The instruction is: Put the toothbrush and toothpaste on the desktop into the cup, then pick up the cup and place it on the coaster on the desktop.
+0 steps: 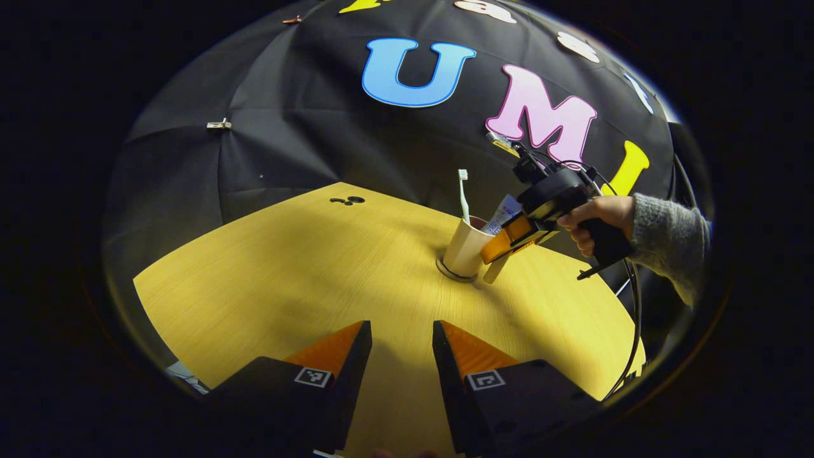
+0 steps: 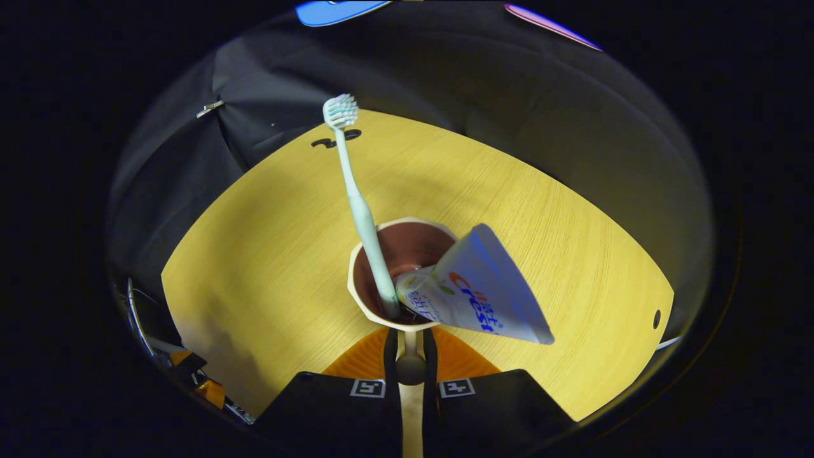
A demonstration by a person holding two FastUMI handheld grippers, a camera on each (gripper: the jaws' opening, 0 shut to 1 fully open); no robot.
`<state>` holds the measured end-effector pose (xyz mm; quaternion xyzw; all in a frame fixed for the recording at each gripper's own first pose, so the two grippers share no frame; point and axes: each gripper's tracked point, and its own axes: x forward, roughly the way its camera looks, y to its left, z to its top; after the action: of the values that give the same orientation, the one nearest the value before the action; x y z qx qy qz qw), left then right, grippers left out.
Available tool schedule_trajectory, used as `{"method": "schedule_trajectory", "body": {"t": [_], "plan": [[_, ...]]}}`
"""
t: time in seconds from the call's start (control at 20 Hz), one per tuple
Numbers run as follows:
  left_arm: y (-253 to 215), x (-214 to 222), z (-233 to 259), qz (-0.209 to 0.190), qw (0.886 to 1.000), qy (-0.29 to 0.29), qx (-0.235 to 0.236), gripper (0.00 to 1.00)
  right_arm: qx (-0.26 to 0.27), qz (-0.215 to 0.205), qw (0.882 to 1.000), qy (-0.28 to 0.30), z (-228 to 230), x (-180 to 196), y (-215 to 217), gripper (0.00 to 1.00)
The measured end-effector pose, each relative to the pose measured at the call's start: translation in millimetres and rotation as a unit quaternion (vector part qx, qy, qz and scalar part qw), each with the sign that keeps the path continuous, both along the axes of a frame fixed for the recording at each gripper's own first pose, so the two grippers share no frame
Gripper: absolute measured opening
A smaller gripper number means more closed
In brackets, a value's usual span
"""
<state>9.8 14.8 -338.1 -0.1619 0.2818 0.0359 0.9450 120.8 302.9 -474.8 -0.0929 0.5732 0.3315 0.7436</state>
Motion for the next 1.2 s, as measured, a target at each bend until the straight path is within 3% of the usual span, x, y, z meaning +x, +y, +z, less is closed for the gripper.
{"method": "schedule_trajectory", "body": {"t": [0.15,0.2,0.35,0.6,0.7,0.8,0.85,1.0,1.05,1.2], "plan": [[0,3,1,-0.001,1.000,-0.001,-0.007,0.63,-0.006,0.000,1.000,0.005,2,0,-2,0.16],[0,5,1,-0.001,1.000,-0.003,-0.007,0.63,-0.006,-0.001,1.000,0.006,1,0,-3,0.23],[0,8,3,-0.004,1.000,-0.005,-0.005,0.63,-0.007,-0.006,1.000,0.004,6,1,-11,0.20],[-1,9,11,-0.009,1.000,-0.012,0.002,0.63,0.002,-0.021,1.000,-0.004,12,5,-13,0.41],[-1,9,16,-0.010,1.000,-0.013,0.007,0.63,0.018,-0.042,0.999,-0.009,20,9,-12,0.35],[-1,9,23,-0.012,1.000,-0.015,0.012,0.63,0.039,-0.067,0.997,-0.023,33,15,-13,0.36],[-2,11,29,-0.014,1.000,-0.018,0.015,0.63,0.051,-0.080,0.995,-0.034,41,18,-15,0.40],[-4,15,52,-0.021,0.999,-0.026,0.029,0.63,0.088,-0.115,0.986,-0.081,79,26,-27,0.41],[-5,17,63,-0.022,0.999,-0.030,0.034,0.63,0.094,-0.124,0.982,-0.104,96,29,-37,0.38],[-10,23,93,-0.026,0.998,-0.035,0.049,0.63,0.110,-0.156,0.966,-0.174,150,34,-70,0.43]]}}
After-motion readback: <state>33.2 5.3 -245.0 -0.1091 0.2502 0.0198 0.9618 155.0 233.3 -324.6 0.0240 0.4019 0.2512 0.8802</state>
